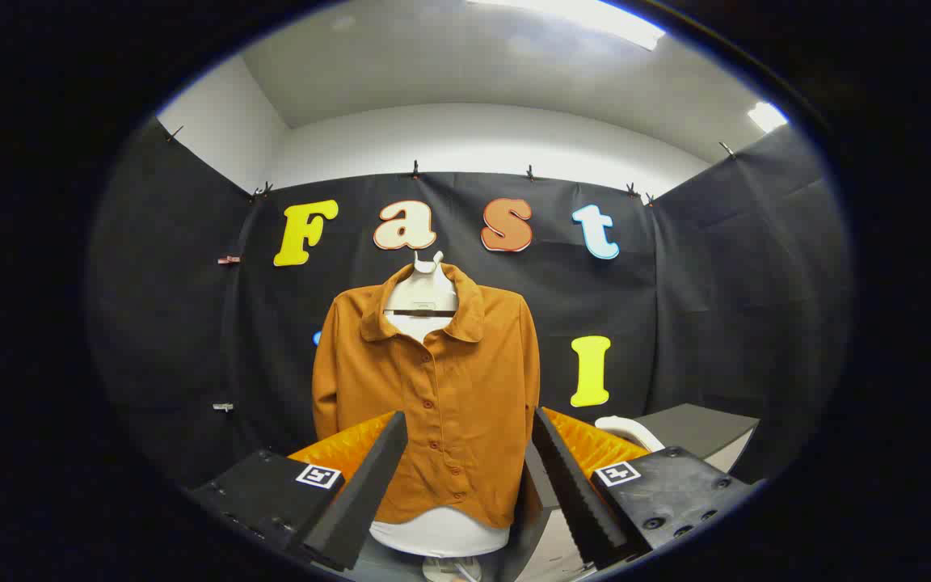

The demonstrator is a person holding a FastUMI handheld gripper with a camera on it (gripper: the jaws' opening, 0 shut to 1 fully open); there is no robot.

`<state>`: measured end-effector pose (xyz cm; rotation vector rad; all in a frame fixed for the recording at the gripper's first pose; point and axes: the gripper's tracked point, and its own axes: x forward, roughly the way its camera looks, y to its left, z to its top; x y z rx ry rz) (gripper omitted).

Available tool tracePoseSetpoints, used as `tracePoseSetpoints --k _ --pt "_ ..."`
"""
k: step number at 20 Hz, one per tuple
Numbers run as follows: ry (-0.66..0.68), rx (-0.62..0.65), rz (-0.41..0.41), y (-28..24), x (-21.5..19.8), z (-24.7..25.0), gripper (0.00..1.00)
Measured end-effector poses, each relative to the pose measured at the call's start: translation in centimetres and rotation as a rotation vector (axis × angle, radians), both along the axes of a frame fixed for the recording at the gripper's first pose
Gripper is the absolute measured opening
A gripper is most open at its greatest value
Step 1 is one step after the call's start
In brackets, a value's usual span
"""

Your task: Iron the clothes twice with a garment steamer, once on the left side and once on the right side.

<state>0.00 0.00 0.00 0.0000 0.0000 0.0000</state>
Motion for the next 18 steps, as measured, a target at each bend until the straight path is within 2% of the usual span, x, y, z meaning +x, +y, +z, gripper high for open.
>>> tracePoseSetpoints --k 18 --pt "0.01 0.005 -0.008 1.0 -2.3 0.2 0.98"
